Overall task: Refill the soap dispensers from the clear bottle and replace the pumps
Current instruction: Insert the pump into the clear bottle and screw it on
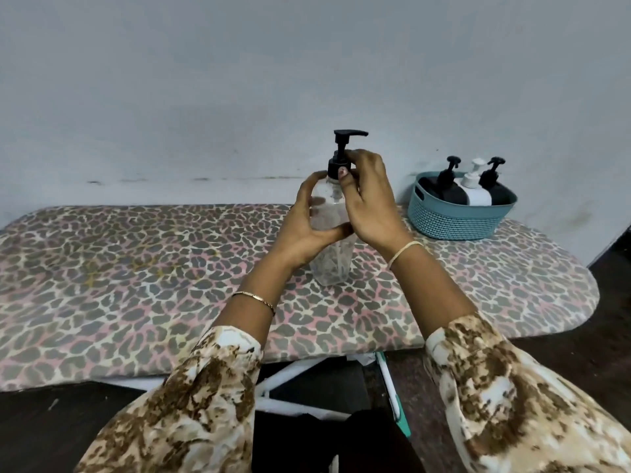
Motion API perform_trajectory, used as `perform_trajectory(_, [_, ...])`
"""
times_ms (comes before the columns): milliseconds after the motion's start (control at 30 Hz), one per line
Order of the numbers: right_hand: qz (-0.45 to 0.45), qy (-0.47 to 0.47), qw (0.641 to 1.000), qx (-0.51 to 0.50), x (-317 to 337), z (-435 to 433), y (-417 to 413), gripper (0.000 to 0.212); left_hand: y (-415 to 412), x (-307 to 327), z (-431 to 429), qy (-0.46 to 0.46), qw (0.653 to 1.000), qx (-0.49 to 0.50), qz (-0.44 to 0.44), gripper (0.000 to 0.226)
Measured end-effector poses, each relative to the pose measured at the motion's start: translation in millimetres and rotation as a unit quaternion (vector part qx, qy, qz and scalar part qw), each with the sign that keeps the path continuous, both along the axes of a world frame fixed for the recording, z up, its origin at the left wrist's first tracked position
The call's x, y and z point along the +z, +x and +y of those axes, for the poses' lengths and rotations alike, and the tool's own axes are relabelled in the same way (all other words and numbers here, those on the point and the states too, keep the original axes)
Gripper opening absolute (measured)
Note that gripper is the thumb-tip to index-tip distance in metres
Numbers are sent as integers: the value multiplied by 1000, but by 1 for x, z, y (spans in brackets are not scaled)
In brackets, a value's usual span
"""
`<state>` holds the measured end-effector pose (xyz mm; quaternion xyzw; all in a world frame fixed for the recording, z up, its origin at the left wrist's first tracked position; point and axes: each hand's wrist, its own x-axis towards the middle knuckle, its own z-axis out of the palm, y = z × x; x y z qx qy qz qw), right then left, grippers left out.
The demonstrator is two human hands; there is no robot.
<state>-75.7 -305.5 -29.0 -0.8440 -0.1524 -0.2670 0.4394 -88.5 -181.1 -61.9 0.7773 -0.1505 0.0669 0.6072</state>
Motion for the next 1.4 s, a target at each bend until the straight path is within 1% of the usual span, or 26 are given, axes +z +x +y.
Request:
perform_trajectory(100, [-2, 86, 996, -7, 1, 1, 1, 30, 1, -2, 2, 11, 1000, 10, -12, 89])
perform_trajectory(167, [5, 103, 994, -24, 3, 1, 2, 35, 2, -3, 2, 17, 1000, 13, -16, 90])
perform_trajectory(200, [3, 87, 996, -21, 5, 1, 1, 38, 2, -4, 3, 16, 1000, 14, -19, 90])
perform_trajectory(233, [1, 52, 999, -13, 5, -1, 1, 40, 4, -4, 3, 16, 999, 17, -22, 90])
perform_trajectory(300, [-16, -48, 999, 6, 7, -5, -2, 44, 4, -4, 4, 23, 999, 21, -32, 88])
perform_trajectory(333, [-25, -84, 996, 17, 8, -8, -3, 44, 4, -4, 4, 24, 999, 20, -38, 87])
perform_trajectory(367, [-29, -101, 994, 25, 8, -11, -4, 43, 2, -4, 5, 23, 999, 19, -41, 86])
perform_trajectory(433, [-10, -85, 996, 36, 12, -16, -3, 39, 1, -3, 4, 16, 999, 15, -33, 86])
perform_trajectory(533, [31, -14, 999, 21, 16, -17, -1, 33, -2, 2, 2, 24, 999, 21, -6, 88])
perform_trajectory(633, [70, 19, 997, -3, 24, -13, 3, 40, -3, 15, 2, 48, 998, 25, 30, 92])
perform_trajectory(733, [137, -15, 990, 34, 31, -16, 3, 49, -7, 30, 7, 92, 994, 15, 52, 95])
perform_trajectory(767, [152, -32, 986, 55, 34, -19, 3, 49, -7, 37, 10, 110, 992, 11, 61, 94])
perform_trajectory(833, [163, -64, 981, 83, 40, -23, 1, 40, -6, 50, 14, 135, 987, 9, 81, 91])
perform_trajectory(900, [176, -79, 978, 77, 47, -23, -1, 35, -4, 60, 16, 154, 983, 19, 93, 88])
perform_trajectory(1000, [194, -97, 976, 37, 59, -18, 1, 34, -1, 75, 13, 180, 974, 44, 128, 86])
perform_trajectory(1133, [201, -121, 972, 23, 67, -14, 2, 33, 3, 83, 11, 234, 958, 65, 151, 86])
perform_trajectory(1267, [232, -117, 965, 42, 70, -18, 3, 27, 3, 86, 9, 246, 947, 74, 191, 91])
perform_trajectory(1400, [247, -127, 958, 72, 69, -27, 5, 24, 4, 87, 5, 250, 944, 72, 203, 93])
